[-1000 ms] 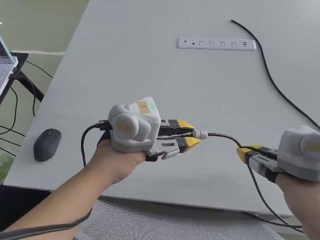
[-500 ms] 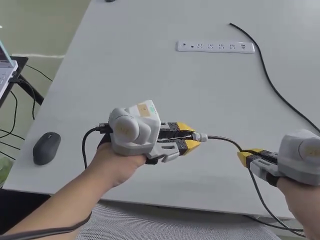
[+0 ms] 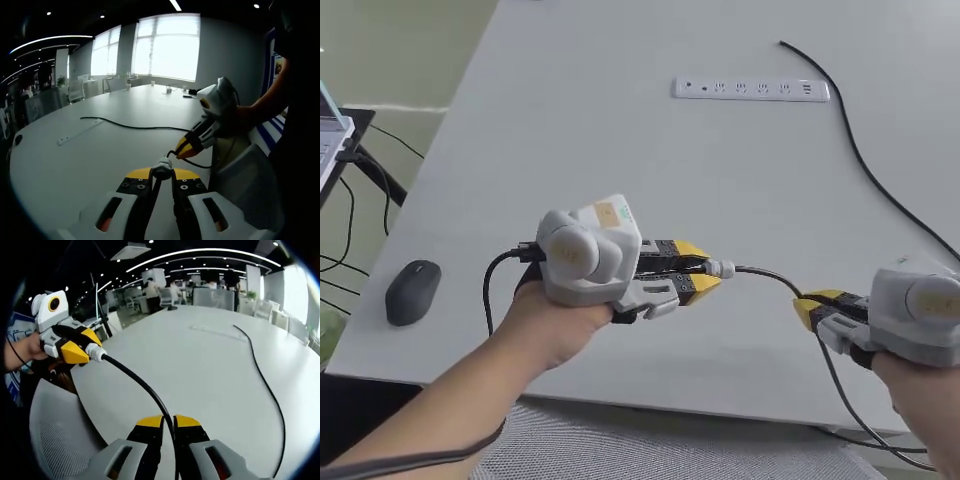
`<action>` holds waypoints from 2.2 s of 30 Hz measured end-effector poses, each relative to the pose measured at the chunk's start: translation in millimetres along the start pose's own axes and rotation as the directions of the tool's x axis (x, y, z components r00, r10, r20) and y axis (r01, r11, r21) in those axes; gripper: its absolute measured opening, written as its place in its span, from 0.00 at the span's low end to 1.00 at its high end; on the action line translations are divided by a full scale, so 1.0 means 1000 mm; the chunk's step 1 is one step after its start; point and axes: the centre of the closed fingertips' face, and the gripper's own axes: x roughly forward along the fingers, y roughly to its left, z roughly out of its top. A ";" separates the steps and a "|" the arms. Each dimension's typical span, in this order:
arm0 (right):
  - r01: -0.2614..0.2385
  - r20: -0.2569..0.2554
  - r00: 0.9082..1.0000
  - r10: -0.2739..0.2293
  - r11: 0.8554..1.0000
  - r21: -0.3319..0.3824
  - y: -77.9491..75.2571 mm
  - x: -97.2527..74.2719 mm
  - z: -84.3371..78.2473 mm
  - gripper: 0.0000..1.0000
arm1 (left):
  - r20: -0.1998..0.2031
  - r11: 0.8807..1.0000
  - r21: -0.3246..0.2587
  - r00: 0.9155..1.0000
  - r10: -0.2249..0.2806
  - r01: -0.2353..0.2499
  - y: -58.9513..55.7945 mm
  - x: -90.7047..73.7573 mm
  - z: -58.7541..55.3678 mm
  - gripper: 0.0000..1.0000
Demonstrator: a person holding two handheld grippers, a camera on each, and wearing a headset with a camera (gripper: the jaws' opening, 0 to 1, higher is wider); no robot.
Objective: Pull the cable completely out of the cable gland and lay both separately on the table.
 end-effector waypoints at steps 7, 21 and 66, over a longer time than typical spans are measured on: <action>-0.013 0.027 0.999 0.018 0.985 -0.172 0.001 -0.001 0.014 0.15 | 0.003 1.000 -0.001 1.000 -0.005 0.005 -0.001 0.002 0.001 0.15; -0.069 0.077 0.989 0.126 0.854 -0.516 0.052 -0.004 0.058 0.20 | -0.005 1.000 -0.011 1.000 -0.008 0.008 -0.001 0.002 -0.001 0.15; -0.107 0.030 0.991 0.134 0.892 -0.439 0.054 0.006 0.041 0.00 | 0.008 1.000 -0.009 1.000 -0.027 0.027 -0.006 0.001 0.003 0.15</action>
